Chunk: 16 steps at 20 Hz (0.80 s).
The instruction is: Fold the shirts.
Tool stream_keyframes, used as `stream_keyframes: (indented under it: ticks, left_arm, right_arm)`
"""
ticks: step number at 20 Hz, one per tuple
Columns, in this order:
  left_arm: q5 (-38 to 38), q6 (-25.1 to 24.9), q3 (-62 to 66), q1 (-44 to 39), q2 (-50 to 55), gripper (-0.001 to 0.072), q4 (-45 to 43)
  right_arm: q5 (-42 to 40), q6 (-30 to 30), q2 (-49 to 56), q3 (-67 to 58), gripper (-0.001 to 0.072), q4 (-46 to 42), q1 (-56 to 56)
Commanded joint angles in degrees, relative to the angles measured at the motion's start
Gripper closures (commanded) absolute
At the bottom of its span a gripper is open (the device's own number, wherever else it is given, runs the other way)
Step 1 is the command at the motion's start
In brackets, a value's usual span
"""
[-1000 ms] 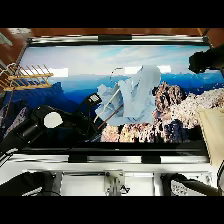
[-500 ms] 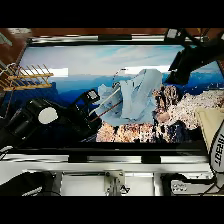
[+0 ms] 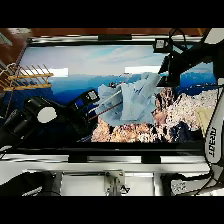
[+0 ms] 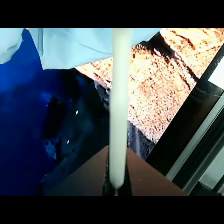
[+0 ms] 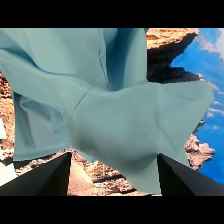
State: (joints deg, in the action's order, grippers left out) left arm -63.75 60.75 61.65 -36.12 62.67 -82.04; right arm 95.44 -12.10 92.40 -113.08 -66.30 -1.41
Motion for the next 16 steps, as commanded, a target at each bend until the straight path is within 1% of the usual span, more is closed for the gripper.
stream_keyframes:
  ticks: [1,4,6,8,10,11,12,13,15,16]
  left_arm:
    - [-0.04,-1.14,0.11,0.02,-0.07,0.0662,0.15]
    - [-0.02,-1.16,0.20,0.04,-0.07,0.0661,0.57]
    - [0.17,-1.18,0.85,0.11,-0.07,0.0661,0.57]
    - [0.48,-1.64,1.95,0.11,-0.04,0.0661,0.57]
    - [0.70,-1.77,2.67,0.20,-0.02,0.0662,0.57]
    - [0.68,-1.77,2.67,0.42,-0.04,0.0661,0.57]
    - [0.81,-1.77,2.67,0.81,0.02,0.0661,0.52]
    - [1.77,-1.77,2.67,1.53,0.07,0.0661,0.52]
    - [4.55,-1.77,2.67,3.74,0.15,0.0660,0.52]
    - [5.75,-1.75,2.67,5.11,0.15,0.0659,0.52]
  right_arm:
    - [-0.26,0.83,2.19,0.00,0.0052,0.28,-1.03]
    - [-0.02,0.83,3.82,0.00,0.0054,0.24,-3.23]
    - [1.70,0.83,4.31,0.00,0.0065,0.31,-3.98]
    - [4.33,0.90,4.72,0.02,0.0164,0.42,-4.17]
    - [4.92,0.96,4.90,0.11,0.0166,0.72,-4.44]
    - [5.05,0.92,4.90,0.11,0.0193,1.70,-4.44]
    - [6.27,0.68,4.87,0.11,0.0352,2.12,-4.44]
    - [7.21,-0.26,4.87,0.11,0.0397,2.12,-4.42]
    - [8.07,-0.94,4.85,0.11,0.0581,2.34,-4.42]
    - [8.46,-0.96,4.85,0.11,0.0633,2.40,-4.42]
